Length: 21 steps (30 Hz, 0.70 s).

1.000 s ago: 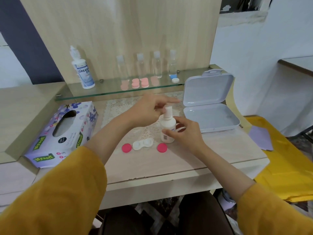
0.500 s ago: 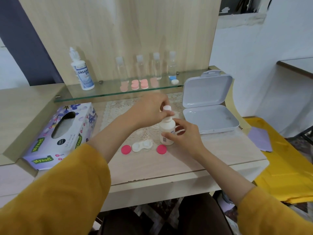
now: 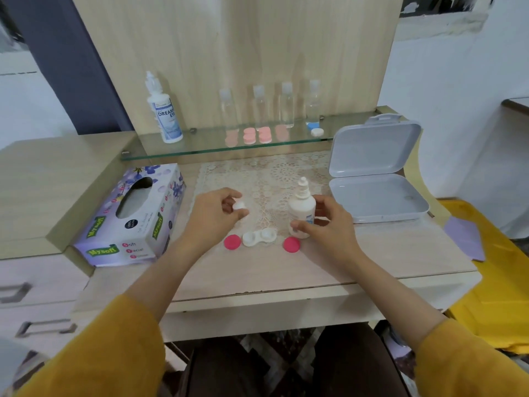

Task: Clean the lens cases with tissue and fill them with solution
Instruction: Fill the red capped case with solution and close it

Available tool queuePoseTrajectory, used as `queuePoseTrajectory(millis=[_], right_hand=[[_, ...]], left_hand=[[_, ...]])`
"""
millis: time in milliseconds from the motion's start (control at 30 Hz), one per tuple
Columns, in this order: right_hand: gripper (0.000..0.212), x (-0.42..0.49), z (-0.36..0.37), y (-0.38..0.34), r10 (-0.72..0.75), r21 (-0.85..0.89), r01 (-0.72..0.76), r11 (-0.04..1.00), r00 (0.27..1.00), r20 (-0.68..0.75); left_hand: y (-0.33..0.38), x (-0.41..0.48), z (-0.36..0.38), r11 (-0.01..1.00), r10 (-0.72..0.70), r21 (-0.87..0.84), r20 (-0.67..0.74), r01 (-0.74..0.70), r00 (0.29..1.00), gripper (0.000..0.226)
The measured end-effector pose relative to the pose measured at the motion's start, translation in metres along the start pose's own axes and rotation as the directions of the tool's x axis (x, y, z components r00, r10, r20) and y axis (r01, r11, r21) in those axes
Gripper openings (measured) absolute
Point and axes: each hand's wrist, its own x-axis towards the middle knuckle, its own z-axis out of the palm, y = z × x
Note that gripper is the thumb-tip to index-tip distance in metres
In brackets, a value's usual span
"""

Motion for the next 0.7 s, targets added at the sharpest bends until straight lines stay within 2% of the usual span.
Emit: queuePoseTrajectory(millis=[133, 300, 400, 467, 567, 633, 700], right_hand=[[0.046, -0.002, 0.003, 0.001, -0.007, 0.008, 0.007, 1.0, 1.0, -0.021], [0.044, -0.004, 0.006, 0.003, 0.008, 0.057, -0.007, 0.998, 1.0, -0.026], [0.041, -0.005, 0.008, 0.003, 0.008, 0.07, -0.006, 0.998, 1.0, -0.026], [0.042, -0.004, 0.008, 0.001, -0.011, 0.044, 0.012, 0.999, 1.0, -0.019], [0.044, 0.001, 0.005, -0.007, -0.083, -0.065, 0.084, 0.994, 0.996, 0.016], [0.047, 0.006, 0.003, -0.014, -0.151, -0.171, 0.158, 0.973, 0.987, 0.057], [0.05, 0.011, 0.001, -0.018, -0.213, -0.26, 0.239, 0.935, 0.969, 0.126]], left_hand=[[-0.033, -0.014, -0.009, 0.996, -0.087, 0.001, -0.105, 0.087, 0.991, 0.022], [-0.053, -0.024, -0.013, 0.995, -0.095, 0.018, -0.108, 0.098, 0.99, 0.021], [-0.057, -0.025, -0.011, 0.996, -0.088, 0.02, -0.102, 0.091, 0.991, 0.028], [-0.057, -0.026, -0.01, 0.996, -0.015, 0.09, -0.136, 0.027, 0.991, 0.037], [-0.046, -0.034, -0.002, 0.976, 0.204, 0.117, -0.201, -0.183, 0.958, 0.033], [-0.038, -0.04, 0.009, 0.959, 0.279, 0.09, -0.13, -0.269, 0.952, 0.035], [-0.034, -0.043, 0.021, 0.962, 0.26, 0.089, -0.006, -0.258, 0.966, 0.043]])
